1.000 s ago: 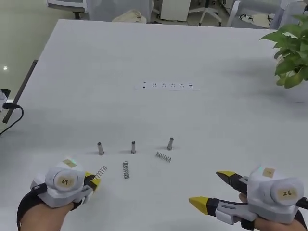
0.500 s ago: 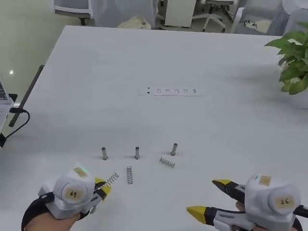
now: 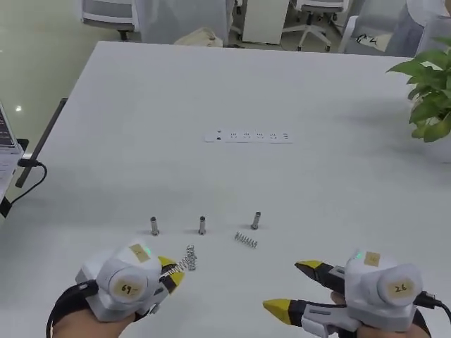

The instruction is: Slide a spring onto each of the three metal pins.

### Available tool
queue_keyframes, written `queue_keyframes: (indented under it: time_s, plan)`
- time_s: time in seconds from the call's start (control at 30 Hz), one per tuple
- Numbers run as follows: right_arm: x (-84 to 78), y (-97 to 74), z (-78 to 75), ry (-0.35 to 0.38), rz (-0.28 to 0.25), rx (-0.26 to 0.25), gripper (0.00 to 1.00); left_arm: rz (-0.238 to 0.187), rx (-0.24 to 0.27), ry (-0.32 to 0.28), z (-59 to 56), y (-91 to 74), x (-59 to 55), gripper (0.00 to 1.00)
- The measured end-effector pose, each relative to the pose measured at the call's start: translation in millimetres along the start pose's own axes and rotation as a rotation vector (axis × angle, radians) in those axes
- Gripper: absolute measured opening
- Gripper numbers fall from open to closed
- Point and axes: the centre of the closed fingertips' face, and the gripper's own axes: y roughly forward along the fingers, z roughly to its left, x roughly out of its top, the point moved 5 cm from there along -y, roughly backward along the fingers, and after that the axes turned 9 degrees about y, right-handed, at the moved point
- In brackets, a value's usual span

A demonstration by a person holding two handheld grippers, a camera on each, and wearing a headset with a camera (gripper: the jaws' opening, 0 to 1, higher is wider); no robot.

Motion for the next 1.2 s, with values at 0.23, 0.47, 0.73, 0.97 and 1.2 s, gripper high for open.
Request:
queue_keyframes:
  time_s: [0.23,0.47,0.73,0.97,1.2]
  plan:
    - [6.0,8.3,9.0,-0.024,-0.011,0.034,0.54,-0.022,-0.033,0.041,-9.7,-0.4,12.4,0.02]
    - [15.3,19.9,22.1,-0.043,-0.024,0.096,0.44,-0.049,-0.066,0.081,-18.9,1.2,26.6,0.02]
    - [15.2,29.7,33.5,-0.043,-0.019,0.144,0.40,-0.075,-0.118,0.147,-38.7,2.4,41.4,0.02]
    - [13.0,30.4,39.1,-0.022,-0.026,0.181,0.32,-0.080,-0.155,0.226,-56.6,3.9,48.7,0.02]
    - [7.3,30.5,41.4,-0.011,-0.012,0.216,0.28,-0.090,-0.186,0.297,-69.1,3.0,54.8,0.02]
